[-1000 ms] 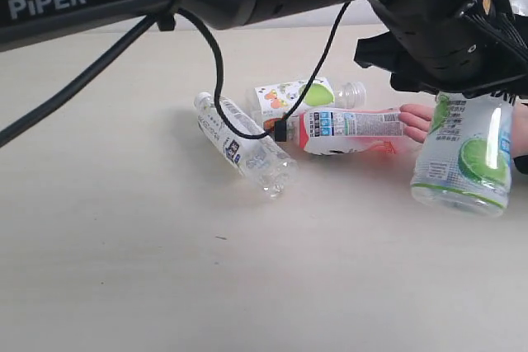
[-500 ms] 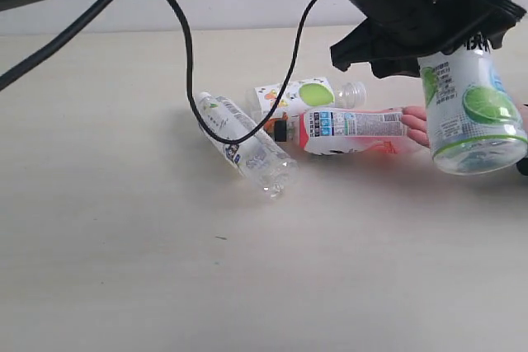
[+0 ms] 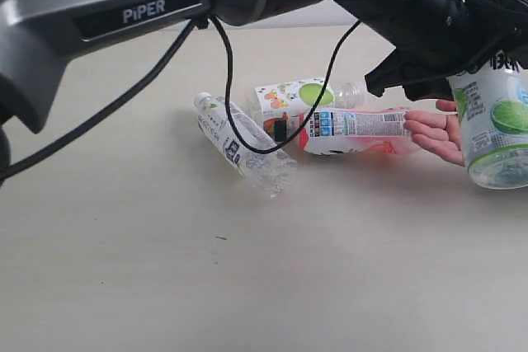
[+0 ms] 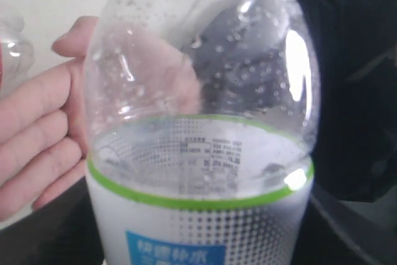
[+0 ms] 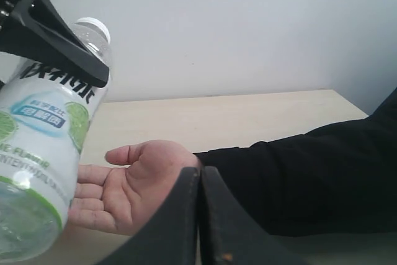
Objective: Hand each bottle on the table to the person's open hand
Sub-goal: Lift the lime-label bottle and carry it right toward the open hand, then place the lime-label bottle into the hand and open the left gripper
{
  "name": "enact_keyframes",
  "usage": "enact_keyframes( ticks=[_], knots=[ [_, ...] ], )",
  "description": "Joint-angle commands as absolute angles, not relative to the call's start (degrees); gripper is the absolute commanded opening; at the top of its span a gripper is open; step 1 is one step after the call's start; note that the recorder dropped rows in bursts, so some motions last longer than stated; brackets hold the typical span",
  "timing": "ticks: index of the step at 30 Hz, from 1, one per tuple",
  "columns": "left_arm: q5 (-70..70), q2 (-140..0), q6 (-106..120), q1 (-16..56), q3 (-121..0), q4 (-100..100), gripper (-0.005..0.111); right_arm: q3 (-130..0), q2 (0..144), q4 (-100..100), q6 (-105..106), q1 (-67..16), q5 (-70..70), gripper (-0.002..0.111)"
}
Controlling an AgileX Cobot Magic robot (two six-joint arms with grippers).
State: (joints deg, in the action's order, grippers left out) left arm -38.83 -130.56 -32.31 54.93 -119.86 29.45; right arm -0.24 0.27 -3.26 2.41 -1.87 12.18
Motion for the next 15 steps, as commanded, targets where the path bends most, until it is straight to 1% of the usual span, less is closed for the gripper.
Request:
enact_keyframes(
  ticks=[1, 15],
  knots=[
    [-38.69, -133.86, -31.74, 54.72, -124.02, 29.79, 0.000, 0.00, 0.00, -2.98, 2.90, -1.42, 11.53, 0.000],
    [-36.59, -138.63, -31.26, 53.78, -125.93, 32.02, 0.000, 0.00, 0.00, -2.98, 2.90, -1.42, 11.53, 0.000]
  ],
)
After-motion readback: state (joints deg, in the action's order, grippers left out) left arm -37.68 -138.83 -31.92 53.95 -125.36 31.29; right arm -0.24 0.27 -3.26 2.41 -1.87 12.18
